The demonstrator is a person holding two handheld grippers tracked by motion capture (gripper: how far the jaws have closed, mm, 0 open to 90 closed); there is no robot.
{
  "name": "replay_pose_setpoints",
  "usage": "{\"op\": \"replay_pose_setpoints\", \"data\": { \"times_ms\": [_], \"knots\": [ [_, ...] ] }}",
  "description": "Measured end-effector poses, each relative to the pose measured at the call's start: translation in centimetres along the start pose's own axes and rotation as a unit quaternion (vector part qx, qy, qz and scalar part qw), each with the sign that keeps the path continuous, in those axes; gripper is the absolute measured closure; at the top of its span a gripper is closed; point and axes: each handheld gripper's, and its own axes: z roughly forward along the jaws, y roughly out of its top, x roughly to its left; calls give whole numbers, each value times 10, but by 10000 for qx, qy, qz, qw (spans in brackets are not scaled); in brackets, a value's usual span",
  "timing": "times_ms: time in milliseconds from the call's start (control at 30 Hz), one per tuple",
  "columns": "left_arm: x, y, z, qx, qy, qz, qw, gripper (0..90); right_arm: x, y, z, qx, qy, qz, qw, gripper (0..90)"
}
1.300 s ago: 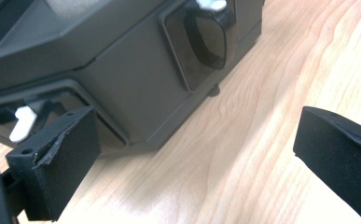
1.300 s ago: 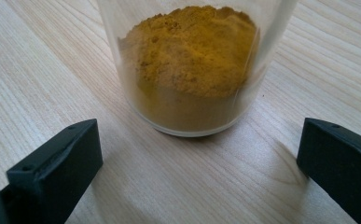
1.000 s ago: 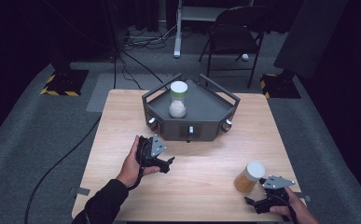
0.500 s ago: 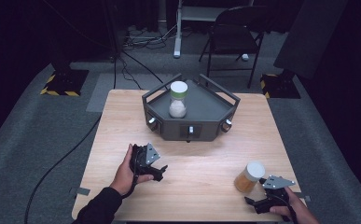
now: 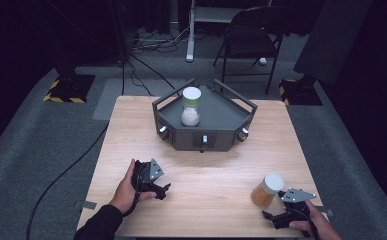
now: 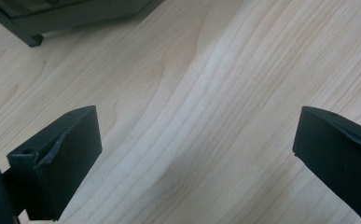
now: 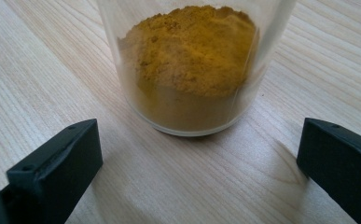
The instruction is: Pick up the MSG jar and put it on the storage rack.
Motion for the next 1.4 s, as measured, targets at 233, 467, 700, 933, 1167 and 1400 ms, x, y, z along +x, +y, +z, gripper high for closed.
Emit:
{"op": "replay_pose_setpoints", "data": {
  "times_ms": [233,467,700,933,1167,1400],
  "knots": [
    [8,-7,0,91,-75,-155,9998,11,0,0,0,-1,-1,2,10000,0],
    [14,-12,2,165,-195,-305,9992,11,0,0,0,2,-2,7,10000,0],
    [19,-16,5,279,-227,-345,9988,11,0,0,0,2,-2,8,10000,0],
    [26,-23,6,258,-310,-526,9978,7,0,0,0,1,-2,7,10000,0],
    [38,-38,9,64,-538,-879,9947,3,0,0,0,2,-2,7,10000,0],
    [37,-42,8,16,-529,-897,9946,3,1,0,0,3,-8,14,10000,0]
  ]
}}
